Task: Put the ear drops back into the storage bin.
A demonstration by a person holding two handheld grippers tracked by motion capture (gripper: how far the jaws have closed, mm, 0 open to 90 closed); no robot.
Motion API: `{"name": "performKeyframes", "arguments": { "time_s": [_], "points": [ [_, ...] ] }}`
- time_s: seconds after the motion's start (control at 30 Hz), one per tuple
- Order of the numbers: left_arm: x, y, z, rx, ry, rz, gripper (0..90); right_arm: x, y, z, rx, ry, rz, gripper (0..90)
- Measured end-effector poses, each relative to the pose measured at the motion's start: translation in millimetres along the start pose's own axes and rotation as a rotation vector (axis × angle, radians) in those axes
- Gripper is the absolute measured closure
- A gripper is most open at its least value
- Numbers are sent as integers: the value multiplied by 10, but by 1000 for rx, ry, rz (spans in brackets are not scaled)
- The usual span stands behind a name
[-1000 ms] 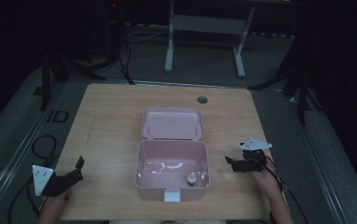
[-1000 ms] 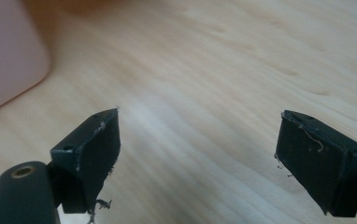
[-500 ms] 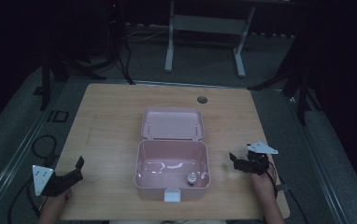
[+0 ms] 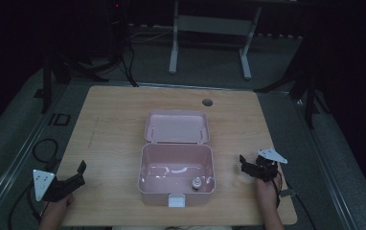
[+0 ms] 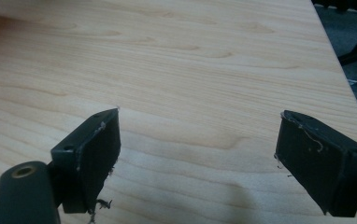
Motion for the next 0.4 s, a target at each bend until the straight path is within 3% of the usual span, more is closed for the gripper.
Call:
{"name": "performKeyframes", "arguments": {
  "time_s": [0.4],
  "points": [
    [-1, 0, 1, 1, 1, 1, 24, -12, -2, -1, 3, 24, 0, 137]
  ]
}}
Point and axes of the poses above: each handheld gripper's, and its own axes: z roughly forward along the jaws, y roughly out of its top, x roughly to its left, the point moved 3 cm from there along z, roughly forward along the jaws, and after that the axes turned 5 degrees about x, right-handed, at the moved point
